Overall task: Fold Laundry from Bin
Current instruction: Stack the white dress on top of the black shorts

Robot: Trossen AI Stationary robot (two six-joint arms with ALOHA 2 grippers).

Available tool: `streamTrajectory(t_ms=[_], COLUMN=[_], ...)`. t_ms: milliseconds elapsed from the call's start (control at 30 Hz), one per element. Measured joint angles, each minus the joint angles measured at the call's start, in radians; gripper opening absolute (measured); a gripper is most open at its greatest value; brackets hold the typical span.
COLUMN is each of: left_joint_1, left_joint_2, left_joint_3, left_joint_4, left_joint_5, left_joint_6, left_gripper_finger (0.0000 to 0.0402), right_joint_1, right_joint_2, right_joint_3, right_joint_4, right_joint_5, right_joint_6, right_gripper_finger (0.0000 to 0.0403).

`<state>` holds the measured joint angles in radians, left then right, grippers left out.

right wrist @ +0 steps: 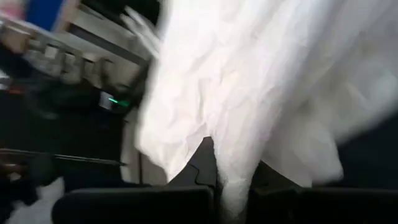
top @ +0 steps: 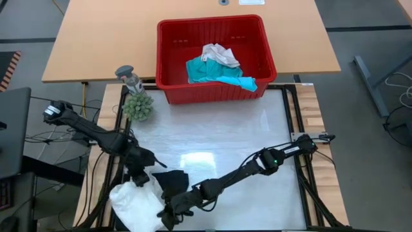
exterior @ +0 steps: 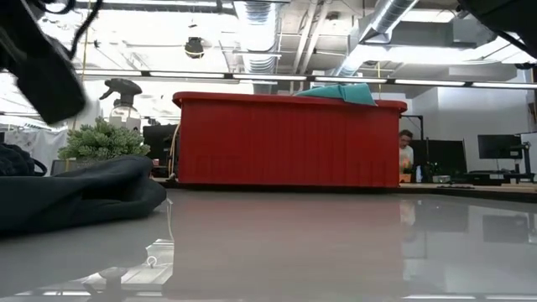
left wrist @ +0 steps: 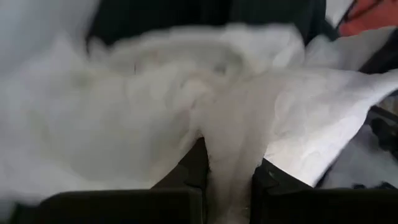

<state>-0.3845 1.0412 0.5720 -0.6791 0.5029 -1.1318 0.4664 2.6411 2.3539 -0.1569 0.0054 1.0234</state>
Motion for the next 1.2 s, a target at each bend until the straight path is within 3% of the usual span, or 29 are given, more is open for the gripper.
streamTrajectory(t_ms=[200,400,533,867,1067,1200], left_joint_1=[0.049,0.094,0.111,0.128,0.128,0.128], left_joint_2=[0.062,0.088,0.076,-0.058,-0.115,-0.126], left_joint_3=[-0.003,-0.003,0.003,0.107,0.169,0.219], left_joint_4=[0.144,0.134,0.146,0.073,0.031,-0.091], left_joint_5=[-0.037,-0.077,-0.036,0.055,0.069,0.078], left_joint_6=[0.067,0.2,0.257,0.379,0.392,0.424], left_gripper_finger=[0.003,0.0031,0.0031,0.0072,0.0101,0.0108], right_joint_1=[0.01,0.014,0.015,-0.005,-0.012,-0.012], right_joint_2=[-0.002,-0.002,-0.002,-0.025,-0.084,-0.124], right_joint_3=[0.0,0.001,0.001,0.003,0.003,0.003], right_joint_4=[-0.088,-0.094,-0.081,-0.196,-0.321,-0.4], right_joint_5=[0.003,0.056,0.06,-0.001,0.006,0.021], right_joint_6=[0.049,0.072,0.036,0.006,-0.027,-0.033], right_gripper_finger=[0.0037,0.0037,0.004,0.0227,0.0236,0.0227])
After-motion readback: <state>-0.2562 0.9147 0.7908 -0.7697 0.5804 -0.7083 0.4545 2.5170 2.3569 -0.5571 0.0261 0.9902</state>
